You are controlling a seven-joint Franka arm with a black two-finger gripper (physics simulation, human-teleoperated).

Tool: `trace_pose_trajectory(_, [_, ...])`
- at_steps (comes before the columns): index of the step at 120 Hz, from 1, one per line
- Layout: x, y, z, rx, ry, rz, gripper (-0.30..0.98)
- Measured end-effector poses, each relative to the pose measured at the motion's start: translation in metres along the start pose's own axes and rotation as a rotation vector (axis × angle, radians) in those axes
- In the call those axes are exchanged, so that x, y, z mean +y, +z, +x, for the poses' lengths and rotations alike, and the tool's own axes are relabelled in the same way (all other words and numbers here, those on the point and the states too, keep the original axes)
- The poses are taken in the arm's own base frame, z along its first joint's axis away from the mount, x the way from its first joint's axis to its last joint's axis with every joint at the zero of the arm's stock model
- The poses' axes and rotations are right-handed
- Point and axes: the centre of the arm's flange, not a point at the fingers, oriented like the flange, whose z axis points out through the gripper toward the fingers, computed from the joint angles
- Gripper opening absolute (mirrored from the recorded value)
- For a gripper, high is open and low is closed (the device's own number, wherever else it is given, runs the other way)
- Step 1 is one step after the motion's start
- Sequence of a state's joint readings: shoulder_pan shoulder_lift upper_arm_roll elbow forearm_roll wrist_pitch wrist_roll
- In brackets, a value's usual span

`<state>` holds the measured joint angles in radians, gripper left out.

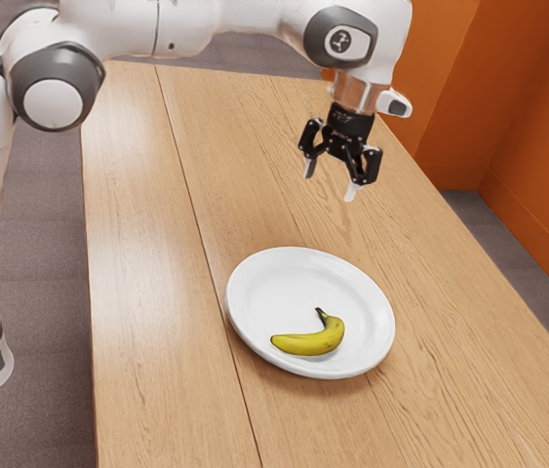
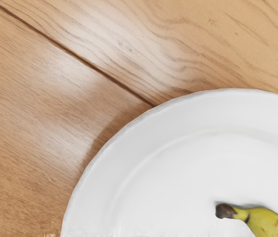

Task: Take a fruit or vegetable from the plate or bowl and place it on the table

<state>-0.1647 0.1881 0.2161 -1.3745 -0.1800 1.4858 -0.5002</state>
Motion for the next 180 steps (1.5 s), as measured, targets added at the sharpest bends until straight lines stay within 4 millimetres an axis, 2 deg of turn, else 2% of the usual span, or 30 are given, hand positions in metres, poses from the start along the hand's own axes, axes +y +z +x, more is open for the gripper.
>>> trace_pose_trajectory(15, [0.005, 0.011, 0.002, -0.030, -0.080, 0.005, 0.69])
trace_pose_trajectory(32, [0.015, 0.034, 0.008, -0.057, -0.150, 0.026, 0.69])
trace_pose_trajectory(41, [0.012, 0.066, 0.006, -0.093, -0.179, 0.049, 0.69])
trace_pose_trajectory(55, [0.015, 0.091, -0.014, -0.100, -0.186, 0.046, 0.69])
trace_pose_trajectory(82, [0.045, 0.082, -0.059, -0.047, -0.145, -0.006, 0.69])
trace_pose_trajectory(120, [0.076, 0.096, -0.120, -0.040, -0.096, -0.007, 0.69])
trace_pose_trajectory(129, [0.077, 0.105, -0.132, -0.049, -0.091, 0.003, 0.69])
trace_pose_trajectory(135, [0.074, 0.107, -0.133, -0.050, -0.100, 0.004, 0.69])
trace_pose_trajectory(143, [0.062, 0.111, -0.125, -0.053, -0.135, 0.003, 0.69])
trace_pose_trajectory(157, [0.042, 0.103, -0.111, -0.036, -0.194, -0.018, 0.69])
trace_pose_trajectory(180, [0.064, 0.106, -0.129, -0.028, -0.160, -0.017, 0.69])
